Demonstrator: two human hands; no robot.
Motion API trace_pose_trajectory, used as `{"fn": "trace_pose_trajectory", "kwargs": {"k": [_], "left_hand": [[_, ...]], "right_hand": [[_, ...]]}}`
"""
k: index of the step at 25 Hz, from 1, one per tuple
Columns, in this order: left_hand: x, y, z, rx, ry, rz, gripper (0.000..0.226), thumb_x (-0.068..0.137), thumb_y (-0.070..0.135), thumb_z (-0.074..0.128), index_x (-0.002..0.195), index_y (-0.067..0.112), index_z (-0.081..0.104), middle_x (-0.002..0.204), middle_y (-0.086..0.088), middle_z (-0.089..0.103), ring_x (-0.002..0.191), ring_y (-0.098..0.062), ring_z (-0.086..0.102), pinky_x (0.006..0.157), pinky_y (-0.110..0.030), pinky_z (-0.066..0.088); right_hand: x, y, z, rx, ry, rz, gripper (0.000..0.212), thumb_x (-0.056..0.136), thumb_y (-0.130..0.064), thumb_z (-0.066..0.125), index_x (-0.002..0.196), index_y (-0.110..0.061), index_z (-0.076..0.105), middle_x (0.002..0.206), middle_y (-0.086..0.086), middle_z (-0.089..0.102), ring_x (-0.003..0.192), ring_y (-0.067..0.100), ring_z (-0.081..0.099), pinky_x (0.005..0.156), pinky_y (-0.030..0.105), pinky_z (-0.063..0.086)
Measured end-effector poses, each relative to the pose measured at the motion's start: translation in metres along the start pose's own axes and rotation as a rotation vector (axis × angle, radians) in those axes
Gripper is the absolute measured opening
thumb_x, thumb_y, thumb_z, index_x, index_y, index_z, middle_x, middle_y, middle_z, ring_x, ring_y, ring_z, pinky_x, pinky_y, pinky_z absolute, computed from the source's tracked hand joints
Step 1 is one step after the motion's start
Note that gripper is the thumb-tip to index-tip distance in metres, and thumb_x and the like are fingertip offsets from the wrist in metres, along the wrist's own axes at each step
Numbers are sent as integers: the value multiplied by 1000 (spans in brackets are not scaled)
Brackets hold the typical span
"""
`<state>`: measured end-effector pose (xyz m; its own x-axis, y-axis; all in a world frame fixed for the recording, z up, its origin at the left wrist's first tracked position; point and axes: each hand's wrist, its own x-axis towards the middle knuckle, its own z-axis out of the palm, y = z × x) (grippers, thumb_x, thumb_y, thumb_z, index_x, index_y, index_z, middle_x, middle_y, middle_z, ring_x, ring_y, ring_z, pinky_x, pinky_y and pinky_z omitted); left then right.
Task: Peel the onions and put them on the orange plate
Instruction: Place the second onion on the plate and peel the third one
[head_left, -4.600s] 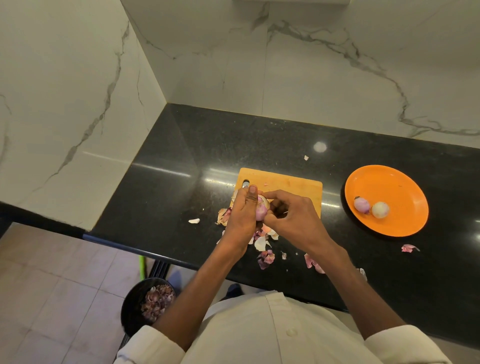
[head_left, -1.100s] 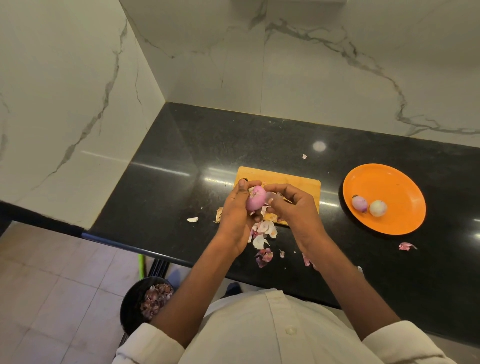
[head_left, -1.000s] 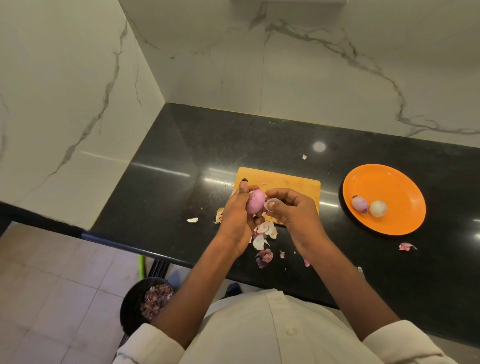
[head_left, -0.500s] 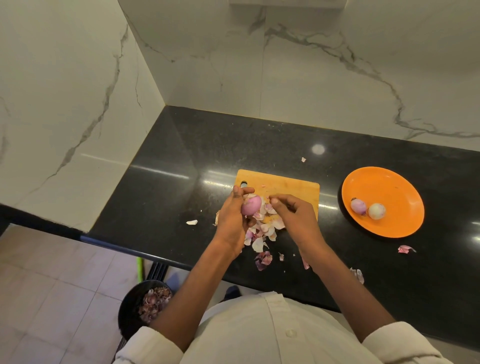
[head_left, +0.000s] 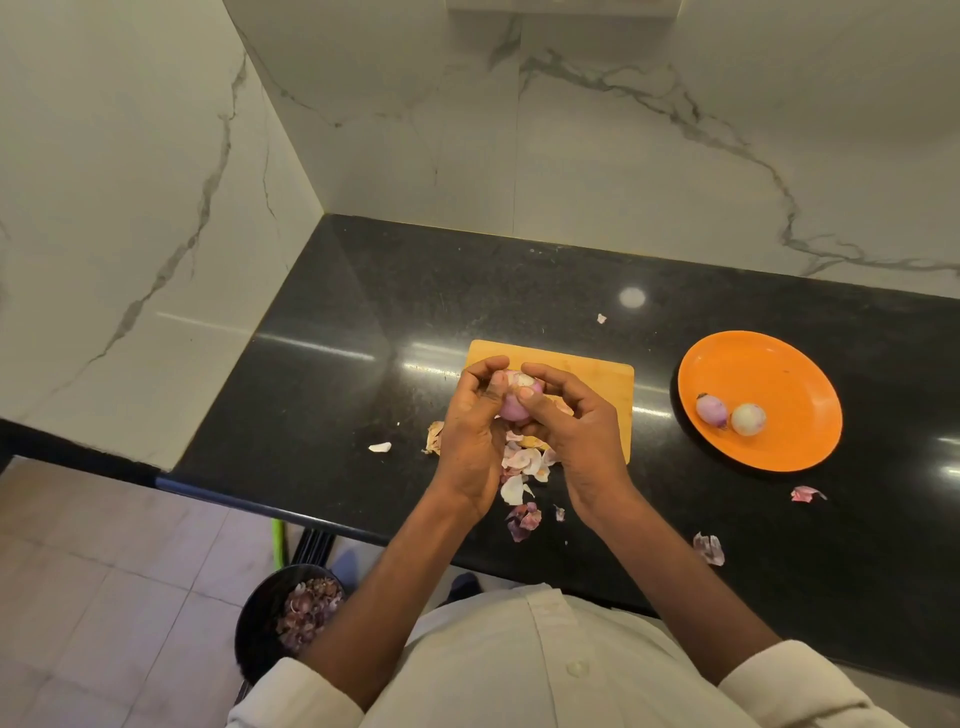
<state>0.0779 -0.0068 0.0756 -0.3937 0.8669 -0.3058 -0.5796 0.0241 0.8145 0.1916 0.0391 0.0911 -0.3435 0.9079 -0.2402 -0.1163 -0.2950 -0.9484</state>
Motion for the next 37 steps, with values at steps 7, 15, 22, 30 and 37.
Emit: {"fn": "trace_pose_trajectory", "kwargs": {"k": [7, 15, 22, 30, 37], "left_hand": [[-4, 0, 2, -43, 29, 26, 19, 102, 19, 62, 118, 14, 70, 127, -16, 67, 113, -27, 69, 92, -40, 63], [-5, 12, -2, 71, 230, 19, 34, 90, 6, 45, 58, 18, 51, 80, -12, 66, 77, -23, 62, 76, -39, 48], [-10, 18, -5, 381, 78, -219, 40, 83, -2, 27, 52, 23, 30, 51, 1, 26, 48, -13, 16, 42, -23, 16], [0, 14, -11, 678, 9, -209, 61, 114, 53, 35, 60, 24, 38, 50, 12, 39, 44, -6, 32, 46, -23, 30], [5, 10, -8, 733, -99, 288, 21, 106, 31, 65, 124, 20, 66, 110, 2, 71, 100, -20, 74, 83, -37, 65]], "right_hand": [[-2, -7, -3, 40, 65, 26, 17, 104, -22, 63, 114, -21, 77, 110, -1, 78, 104, 24, 77, 78, 34, 66], [0, -6, -9, 201, 68, 198, 21, 105, -23, 60, 114, -18, 78, 121, 7, 76, 101, 20, 72, 67, 26, 60], [3, -9, -11, 52, 51, 128, 21, 105, -25, 62, 116, -19, 78, 117, 2, 76, 97, 12, 72, 66, 23, 58], [7, -8, -12, -28, 61, 106, 20, 105, -29, 61, 113, -26, 79, 111, -4, 76, 100, 15, 72, 71, 27, 58], [8, -14, -12, 71, 35, 122, 27, 105, -29, 61, 123, -15, 75, 116, 5, 77, 106, 21, 76, 74, 27, 62]]}}
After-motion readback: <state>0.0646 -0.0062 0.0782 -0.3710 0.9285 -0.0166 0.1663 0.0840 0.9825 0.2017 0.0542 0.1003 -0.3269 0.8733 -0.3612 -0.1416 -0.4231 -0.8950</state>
